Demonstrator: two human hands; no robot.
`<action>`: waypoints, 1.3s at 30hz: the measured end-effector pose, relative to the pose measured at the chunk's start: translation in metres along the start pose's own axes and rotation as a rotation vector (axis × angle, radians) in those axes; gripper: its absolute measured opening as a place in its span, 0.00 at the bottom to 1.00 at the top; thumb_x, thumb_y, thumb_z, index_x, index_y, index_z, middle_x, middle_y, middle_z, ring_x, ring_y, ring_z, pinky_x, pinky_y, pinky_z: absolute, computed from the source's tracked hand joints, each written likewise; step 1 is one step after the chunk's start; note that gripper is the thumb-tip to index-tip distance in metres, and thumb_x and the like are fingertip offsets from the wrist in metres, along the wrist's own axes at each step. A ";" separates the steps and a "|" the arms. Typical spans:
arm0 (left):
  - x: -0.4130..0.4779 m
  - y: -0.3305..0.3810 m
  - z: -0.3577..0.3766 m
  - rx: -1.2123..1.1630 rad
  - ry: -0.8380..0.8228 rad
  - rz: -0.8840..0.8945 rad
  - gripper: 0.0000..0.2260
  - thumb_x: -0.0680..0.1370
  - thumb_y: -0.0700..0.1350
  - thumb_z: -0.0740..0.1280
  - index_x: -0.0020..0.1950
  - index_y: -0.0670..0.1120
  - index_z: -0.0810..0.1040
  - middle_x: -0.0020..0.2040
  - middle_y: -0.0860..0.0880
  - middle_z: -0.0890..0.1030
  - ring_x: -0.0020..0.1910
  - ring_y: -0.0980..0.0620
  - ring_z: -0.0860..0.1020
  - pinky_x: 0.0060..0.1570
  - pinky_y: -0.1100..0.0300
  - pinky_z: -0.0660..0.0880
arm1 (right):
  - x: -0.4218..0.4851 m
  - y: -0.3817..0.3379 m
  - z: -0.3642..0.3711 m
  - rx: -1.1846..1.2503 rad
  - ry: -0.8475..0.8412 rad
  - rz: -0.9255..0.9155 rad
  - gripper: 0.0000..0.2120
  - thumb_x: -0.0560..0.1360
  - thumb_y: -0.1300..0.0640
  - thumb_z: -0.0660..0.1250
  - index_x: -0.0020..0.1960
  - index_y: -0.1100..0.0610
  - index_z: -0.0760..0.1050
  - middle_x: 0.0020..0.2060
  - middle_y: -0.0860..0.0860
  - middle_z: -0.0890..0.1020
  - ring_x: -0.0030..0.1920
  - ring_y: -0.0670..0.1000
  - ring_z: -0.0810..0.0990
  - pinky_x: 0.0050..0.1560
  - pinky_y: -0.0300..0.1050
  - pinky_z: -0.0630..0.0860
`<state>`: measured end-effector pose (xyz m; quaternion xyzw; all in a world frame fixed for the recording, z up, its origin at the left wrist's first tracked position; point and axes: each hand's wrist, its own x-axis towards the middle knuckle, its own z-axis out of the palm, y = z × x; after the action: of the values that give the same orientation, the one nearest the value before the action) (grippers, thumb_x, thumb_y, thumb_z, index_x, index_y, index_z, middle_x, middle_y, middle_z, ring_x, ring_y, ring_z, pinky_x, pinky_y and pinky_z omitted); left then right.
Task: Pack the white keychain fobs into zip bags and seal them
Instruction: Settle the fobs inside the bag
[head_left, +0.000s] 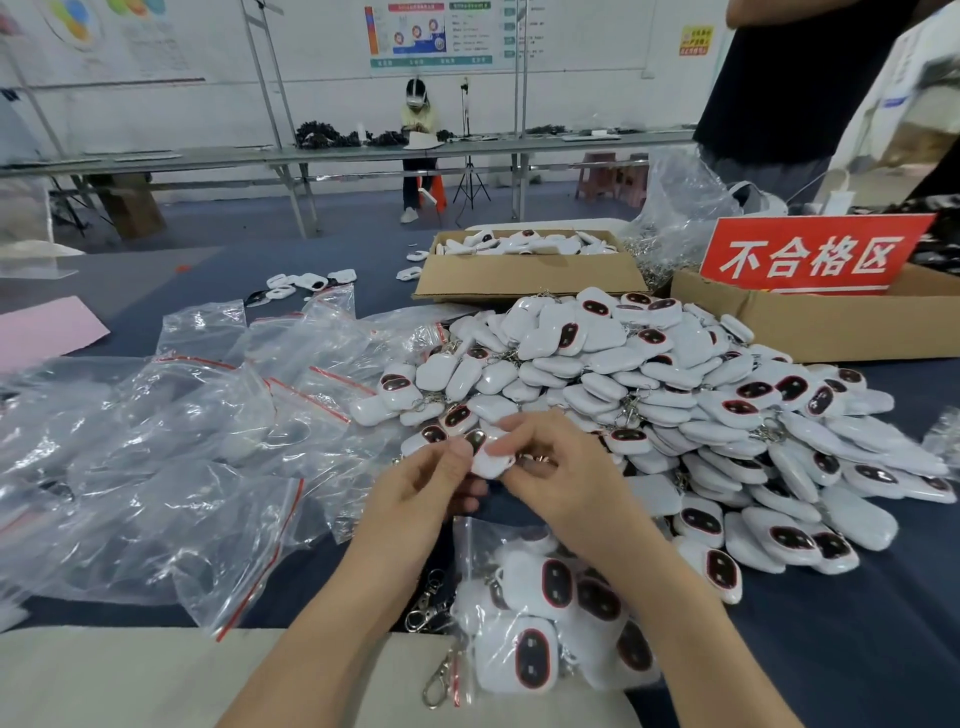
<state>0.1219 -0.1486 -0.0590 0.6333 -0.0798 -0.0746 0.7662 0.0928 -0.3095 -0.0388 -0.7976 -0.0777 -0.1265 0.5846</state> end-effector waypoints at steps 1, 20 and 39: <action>0.001 -0.001 -0.001 -0.051 -0.024 -0.010 0.13 0.72 0.54 0.72 0.51 0.49 0.87 0.47 0.46 0.86 0.44 0.53 0.82 0.42 0.65 0.79 | -0.001 0.001 0.002 0.019 -0.053 0.009 0.13 0.75 0.65 0.71 0.46 0.46 0.81 0.56 0.43 0.80 0.58 0.40 0.80 0.60 0.36 0.77; -0.001 -0.002 -0.003 0.091 -0.057 0.057 0.10 0.76 0.45 0.72 0.56 0.47 0.85 0.48 0.47 0.87 0.45 0.56 0.83 0.45 0.67 0.78 | 0.002 0.015 -0.005 0.257 -0.059 0.243 0.04 0.76 0.58 0.73 0.49 0.51 0.82 0.43 0.49 0.87 0.45 0.49 0.86 0.44 0.42 0.83; -0.005 0.002 -0.001 0.160 -0.131 0.084 0.14 0.77 0.37 0.72 0.61 0.48 0.81 0.53 0.49 0.87 0.54 0.52 0.84 0.52 0.64 0.78 | 0.001 0.017 -0.005 0.266 0.005 0.236 0.04 0.76 0.56 0.73 0.50 0.53 0.84 0.43 0.50 0.87 0.45 0.48 0.86 0.42 0.39 0.82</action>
<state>0.1170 -0.1464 -0.0574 0.6823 -0.1621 -0.0769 0.7087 0.0979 -0.3191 -0.0525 -0.7164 0.0017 -0.0476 0.6961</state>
